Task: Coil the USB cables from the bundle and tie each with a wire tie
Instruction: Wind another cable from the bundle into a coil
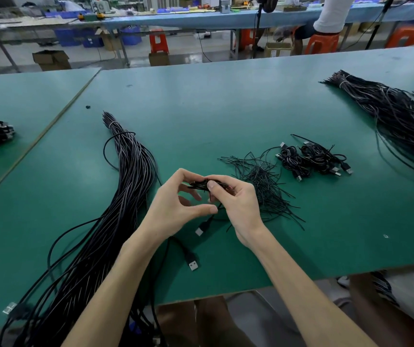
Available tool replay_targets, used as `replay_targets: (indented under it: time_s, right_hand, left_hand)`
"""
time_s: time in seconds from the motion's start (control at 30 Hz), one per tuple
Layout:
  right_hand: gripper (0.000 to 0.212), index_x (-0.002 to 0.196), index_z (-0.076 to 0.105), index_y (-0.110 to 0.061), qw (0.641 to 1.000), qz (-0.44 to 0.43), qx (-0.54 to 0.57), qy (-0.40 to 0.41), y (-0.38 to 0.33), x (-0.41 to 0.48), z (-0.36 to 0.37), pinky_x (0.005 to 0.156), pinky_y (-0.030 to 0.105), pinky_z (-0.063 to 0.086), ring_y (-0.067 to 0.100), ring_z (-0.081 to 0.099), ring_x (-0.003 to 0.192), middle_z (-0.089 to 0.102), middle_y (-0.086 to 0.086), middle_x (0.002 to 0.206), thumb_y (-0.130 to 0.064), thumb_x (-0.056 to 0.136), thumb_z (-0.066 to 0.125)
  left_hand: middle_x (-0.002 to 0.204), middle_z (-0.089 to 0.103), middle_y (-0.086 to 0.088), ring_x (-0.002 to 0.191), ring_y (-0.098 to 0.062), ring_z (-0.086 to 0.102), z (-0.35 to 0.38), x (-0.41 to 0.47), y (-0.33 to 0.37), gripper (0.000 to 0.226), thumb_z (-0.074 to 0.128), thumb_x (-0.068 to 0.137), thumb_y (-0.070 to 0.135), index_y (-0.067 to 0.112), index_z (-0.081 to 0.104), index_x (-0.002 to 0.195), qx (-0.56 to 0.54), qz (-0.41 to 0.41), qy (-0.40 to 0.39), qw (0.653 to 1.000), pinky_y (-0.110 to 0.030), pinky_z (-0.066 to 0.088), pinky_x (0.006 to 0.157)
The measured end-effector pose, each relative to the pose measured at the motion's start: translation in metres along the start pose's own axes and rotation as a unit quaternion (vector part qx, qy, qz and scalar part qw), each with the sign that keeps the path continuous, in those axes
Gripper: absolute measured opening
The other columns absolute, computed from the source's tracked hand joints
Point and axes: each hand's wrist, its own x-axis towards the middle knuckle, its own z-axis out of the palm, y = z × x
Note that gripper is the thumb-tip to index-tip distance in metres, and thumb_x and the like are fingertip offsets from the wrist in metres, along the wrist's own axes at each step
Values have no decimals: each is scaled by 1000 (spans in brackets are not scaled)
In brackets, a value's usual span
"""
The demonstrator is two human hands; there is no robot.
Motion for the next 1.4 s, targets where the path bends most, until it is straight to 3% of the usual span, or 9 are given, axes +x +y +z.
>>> replay_targets:
  time_s: [0.1,0.23,0.37,0.47,0.7,0.83,1.03,1.17,1.4]
  right_hand:
    - [17,100,81,-23,1000,5,1,5,1,0,0,74,23,56,13,68,75,79,3,90,-12,96,70]
    - [20,98,82,-25,1000,1,-2,12,0,0,0,74,22,56,11,67,74,79,2,91,-10,96,69]
    - [20,98,82,-22,1000,0,-2,12,-2,-1,0,73,18,54,7,67,74,79,-1,90,-8,96,68]
    - [20,99,82,-22,1000,-1,6,17,-3,-1,0,74,19,54,6,66,74,79,-1,90,-7,97,68]
    - [21,99,81,-24,999,-7,-3,31,-1,-1,0,74,19,53,8,66,72,79,-3,88,-8,96,69]
    - [19,101,81,-24,999,-12,-24,32,-1,-1,0,78,22,56,9,68,79,79,-2,94,-10,96,69]
    - [23,99,80,-28,999,-17,-25,32,-2,-1,0,80,22,56,9,71,85,79,-4,96,-9,97,69]
    - [26,98,81,-32,999,-28,-29,29,-2,-2,-1,75,20,55,7,67,74,79,-5,93,-10,97,68]
    - [21,102,80,-26,998,-36,-47,38,0,-1,-2,80,32,59,12,67,73,78,-1,96,-10,97,68]
  left_hand:
    - [115,61,23,111,-5,58,5,-4,-4,75,91,58,53,35,50,119,129,27,-6,991,-17,45,80]
    - [117,44,27,114,-1,50,8,-8,-9,72,86,72,40,42,36,124,210,65,-26,975,-4,38,88]
    - [119,50,14,107,1,53,4,-6,-10,60,77,82,24,37,39,128,228,75,-22,971,-22,49,84]
    - [127,44,14,107,-5,59,5,-7,-9,69,80,82,22,34,38,136,205,71,-50,975,-34,55,85]
    - [131,51,5,91,-15,67,9,-5,-9,67,76,83,4,28,43,136,96,36,-53,993,-26,55,79]
    - [118,65,10,90,-15,68,4,-4,-6,58,71,83,-1,23,55,133,74,38,-29,996,-27,56,83]
    - [119,70,13,95,-15,69,-5,-2,-5,53,75,86,-1,24,68,132,112,75,-14,991,-34,55,84]
    - [97,78,6,72,-14,62,-8,1,-4,54,81,85,5,36,70,129,42,-2,-27,999,-45,52,75]
    - [88,80,-9,90,-23,76,-13,0,0,56,84,83,9,32,68,132,-80,-39,-78,993,-37,57,97]
